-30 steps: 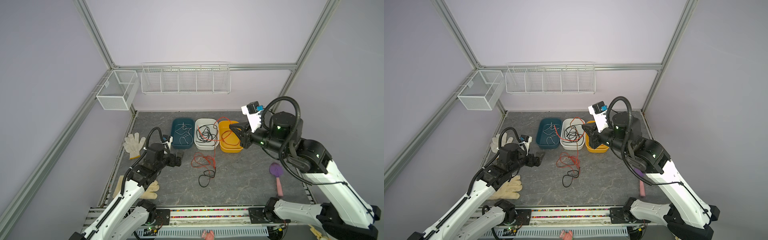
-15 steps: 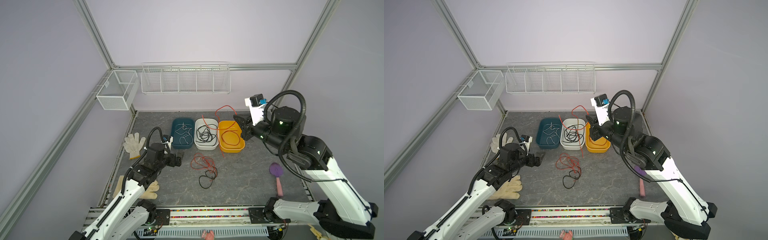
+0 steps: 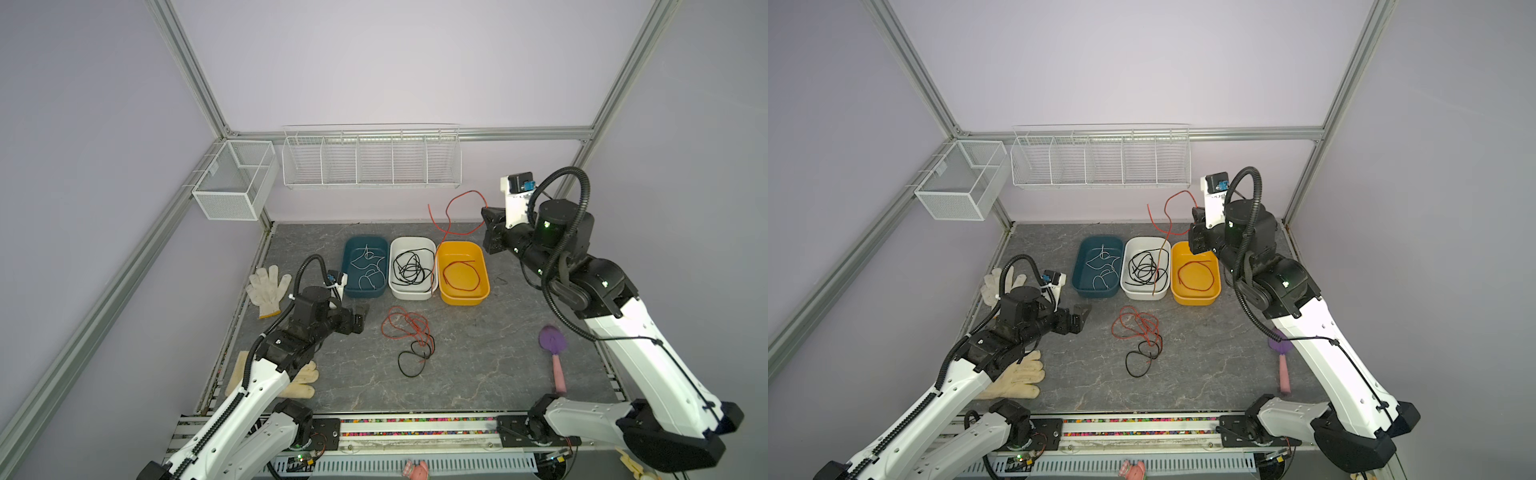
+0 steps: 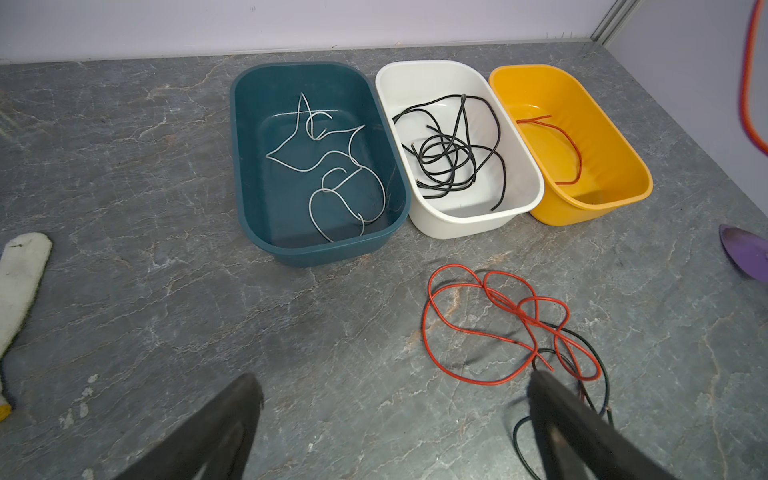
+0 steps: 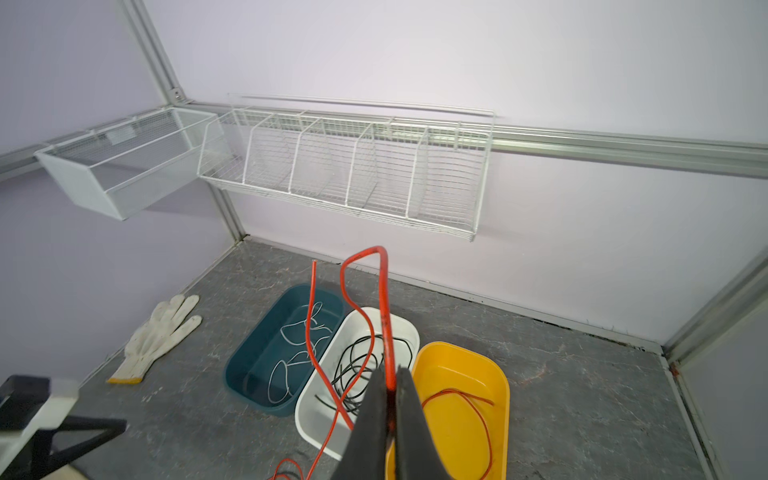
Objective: Untangle the cables
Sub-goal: 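Lift the red cable high above the yellow tub with the right gripper, then lower the red cable into the yellow tub with the right gripper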
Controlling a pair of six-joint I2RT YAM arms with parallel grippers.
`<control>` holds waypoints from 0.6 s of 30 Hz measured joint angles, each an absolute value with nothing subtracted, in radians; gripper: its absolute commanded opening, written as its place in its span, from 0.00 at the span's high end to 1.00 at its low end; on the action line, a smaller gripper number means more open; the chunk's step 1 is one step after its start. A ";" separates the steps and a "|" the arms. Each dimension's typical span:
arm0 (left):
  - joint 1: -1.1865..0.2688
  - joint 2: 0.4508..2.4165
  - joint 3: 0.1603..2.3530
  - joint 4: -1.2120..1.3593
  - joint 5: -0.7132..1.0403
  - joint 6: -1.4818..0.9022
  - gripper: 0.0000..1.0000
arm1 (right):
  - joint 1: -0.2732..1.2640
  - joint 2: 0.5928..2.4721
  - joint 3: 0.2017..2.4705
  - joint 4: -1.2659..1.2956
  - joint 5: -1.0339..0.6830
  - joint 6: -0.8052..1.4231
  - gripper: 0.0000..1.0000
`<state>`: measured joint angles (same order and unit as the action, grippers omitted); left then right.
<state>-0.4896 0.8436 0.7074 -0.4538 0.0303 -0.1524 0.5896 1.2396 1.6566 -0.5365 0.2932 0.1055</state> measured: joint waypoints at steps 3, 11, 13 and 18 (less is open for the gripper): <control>-0.490 0.844 0.707 -0.454 0.027 -0.152 0.01 | 0.540 1.259 1.656 -0.524 0.263 0.132 0.93; -0.490 0.844 0.707 -0.454 0.022 -0.149 0.01 | 0.423 1.328 1.608 -0.470 0.185 0.204 0.93; -0.490 0.844 0.707 -0.454 0.019 -0.149 0.01 | 0.386 1.354 1.603 -0.464 0.164 0.225 0.93; -0.492 0.844 0.707 -0.454 0.016 -0.146 0.01 | 0.342 1.404 1.591 -0.446 0.133 0.256 0.94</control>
<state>-0.4915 0.8436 0.7074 -0.4538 0.0162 -0.1455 0.3416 1.4040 1.5906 -0.4458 0.1326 0.2558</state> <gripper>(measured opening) 0.994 0.069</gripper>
